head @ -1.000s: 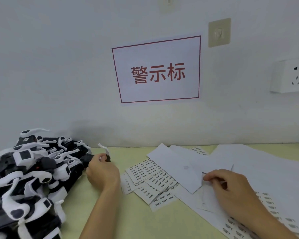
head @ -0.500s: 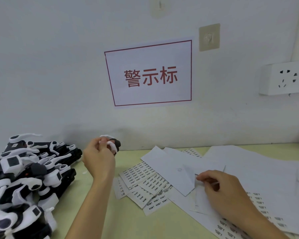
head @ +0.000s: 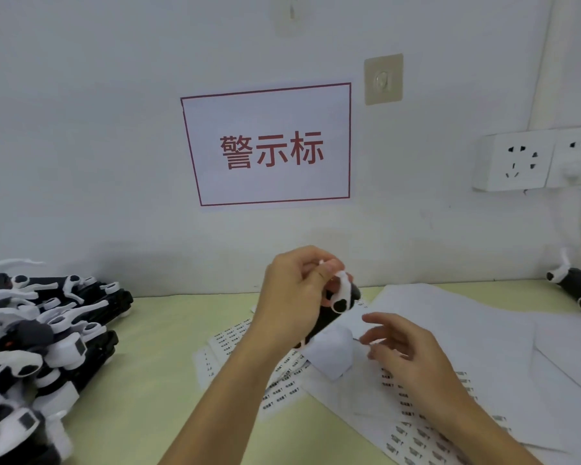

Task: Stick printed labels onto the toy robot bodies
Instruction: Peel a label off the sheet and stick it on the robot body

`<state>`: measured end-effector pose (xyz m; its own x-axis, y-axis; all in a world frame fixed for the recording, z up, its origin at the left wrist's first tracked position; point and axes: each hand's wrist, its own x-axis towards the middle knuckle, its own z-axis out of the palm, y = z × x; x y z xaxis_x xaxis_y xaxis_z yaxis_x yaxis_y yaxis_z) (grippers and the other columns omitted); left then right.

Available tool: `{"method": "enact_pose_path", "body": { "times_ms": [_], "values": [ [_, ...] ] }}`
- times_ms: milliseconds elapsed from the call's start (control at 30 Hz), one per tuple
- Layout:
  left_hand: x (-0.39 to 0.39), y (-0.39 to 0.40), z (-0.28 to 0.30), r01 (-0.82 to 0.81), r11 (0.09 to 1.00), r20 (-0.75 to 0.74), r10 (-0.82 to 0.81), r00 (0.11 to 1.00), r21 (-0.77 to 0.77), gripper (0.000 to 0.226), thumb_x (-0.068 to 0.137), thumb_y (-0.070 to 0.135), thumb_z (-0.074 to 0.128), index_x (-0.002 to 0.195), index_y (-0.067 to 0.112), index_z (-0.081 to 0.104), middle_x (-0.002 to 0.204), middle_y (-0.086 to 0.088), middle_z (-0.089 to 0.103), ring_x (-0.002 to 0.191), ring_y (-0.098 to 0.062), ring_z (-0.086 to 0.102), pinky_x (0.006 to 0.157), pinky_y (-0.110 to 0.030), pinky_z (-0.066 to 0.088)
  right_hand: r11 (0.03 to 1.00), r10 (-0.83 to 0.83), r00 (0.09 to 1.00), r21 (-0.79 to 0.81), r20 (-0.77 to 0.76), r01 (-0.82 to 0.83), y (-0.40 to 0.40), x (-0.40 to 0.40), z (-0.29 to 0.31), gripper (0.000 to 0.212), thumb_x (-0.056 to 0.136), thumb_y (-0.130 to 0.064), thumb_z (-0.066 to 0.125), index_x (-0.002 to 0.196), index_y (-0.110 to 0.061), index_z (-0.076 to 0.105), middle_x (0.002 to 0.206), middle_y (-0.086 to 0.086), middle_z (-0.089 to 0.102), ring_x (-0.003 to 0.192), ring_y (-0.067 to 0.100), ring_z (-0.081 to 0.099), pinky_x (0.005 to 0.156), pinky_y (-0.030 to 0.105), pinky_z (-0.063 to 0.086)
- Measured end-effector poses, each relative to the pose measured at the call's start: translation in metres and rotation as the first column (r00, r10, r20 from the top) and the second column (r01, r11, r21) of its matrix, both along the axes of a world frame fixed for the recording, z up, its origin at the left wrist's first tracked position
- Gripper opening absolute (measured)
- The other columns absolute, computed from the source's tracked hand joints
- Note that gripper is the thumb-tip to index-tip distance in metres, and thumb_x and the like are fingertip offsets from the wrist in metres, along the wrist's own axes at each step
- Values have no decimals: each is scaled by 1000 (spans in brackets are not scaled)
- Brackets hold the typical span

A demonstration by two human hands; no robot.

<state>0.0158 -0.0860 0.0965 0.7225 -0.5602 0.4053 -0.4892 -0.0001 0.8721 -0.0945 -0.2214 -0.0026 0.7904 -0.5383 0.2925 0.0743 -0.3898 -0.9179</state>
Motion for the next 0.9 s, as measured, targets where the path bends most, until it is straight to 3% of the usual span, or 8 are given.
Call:
{"method": "enact_pose_path", "body": {
  "times_ms": [133, 233, 333, 433, 533, 700, 800, 900],
  "values": [
    [-14, -13, -11, 169, 985, -202, -174, 964, -40, 17, 101, 12, 57, 93, 9, 71, 93, -6, 78, 86, -24, 76, 89, -36, 59, 989, 146, 989, 31, -6, -146, 2, -3, 3, 25, 94, -18, 63, 116, -31, 65, 106, -11, 73, 95, 12, 68, 79, 30, 56],
    [-19, -20, -21, 203, 978, -225, -207, 952, -40, 13, 100, 16, 60, 97, 11, 71, 94, -5, 78, 86, -22, 76, 85, -33, 60, 979, 168, 985, 115, 28, -170, 0, -4, 4, 19, 92, -21, 69, 110, -27, 68, 100, -9, 76, 94, 11, 70, 79, 23, 54],
    [-19, -22, -24, 237, 971, -193, -239, 952, -33, 10, 98, 22, 64, 106, 21, 70, 98, 1, 78, 90, -14, 75, 83, -25, 59, 972, 155, 985, 167, 77, -166, -6, -4, 4, 28, 91, -13, 70, 113, -30, 66, 102, -10, 76, 94, 4, 71, 74, 16, 52],
    [-9, -18, -26, 150, 985, -26, -149, 989, 82, 20, 94, 30, 69, 113, 34, 64, 109, 17, 72, 101, 1, 67, 85, -15, 52, 954, 118, 988, 264, 96, -140, -12, -4, 2, 37, 87, -15, 76, 118, -31, 62, 105, -4, 76, 97, 11, 72, 80, 28, 53],
    [-2, -12, -32, 89, 962, 44, -104, 994, 258, 42, 87, 33, 75, 123, 40, 53, 124, 27, 55, 113, 5, 55, 95, -23, 50, 923, 154, 983, 341, 98, -179, -19, -2, -2, 32, 92, -7, 67, 120, -20, 60, 103, 9, 77, 95, 27, 74, 84, 38, 51],
    [2, -12, -43, 105, 922, 28, -125, 992, 372, 51, 85, 33, 78, 127, 36, 49, 125, 24, 52, 115, 7, 52, 100, -25, 47, 894, 140, 983, 411, 117, -176, -25, -1, -5, 27, 93, 2, 56, 118, -8, 58, 101, 14, 76, 92, 31, 73, 81, 36, 47],
    [3, -10, -46, 119, 875, 91, -182, 979, 470, 44, 85, 34, 77, 126, 35, 61, 115, 27, 62, 108, 12, 55, 93, -11, 44, 883, 152, 978, 426, 141, -198, -23, 1, -4, 26, 93, -7, 59, 119, -11, 60, 105, 14, 76, 94, 31, 73, 82, 38, 47],
    [0, -11, -49, 54, 859, 190, -174, 966, 510, 40, 87, 32, 73, 125, 32, 64, 115, 15, 66, 105, -3, 60, 88, -13, 47, 845, 158, 971, 483, 182, -228, -23, 2, -4, 28, 90, -18, 59, 116, -13, 66, 107, 15, 75, 92, 31, 73, 80, 38, 47]
  ]
}}
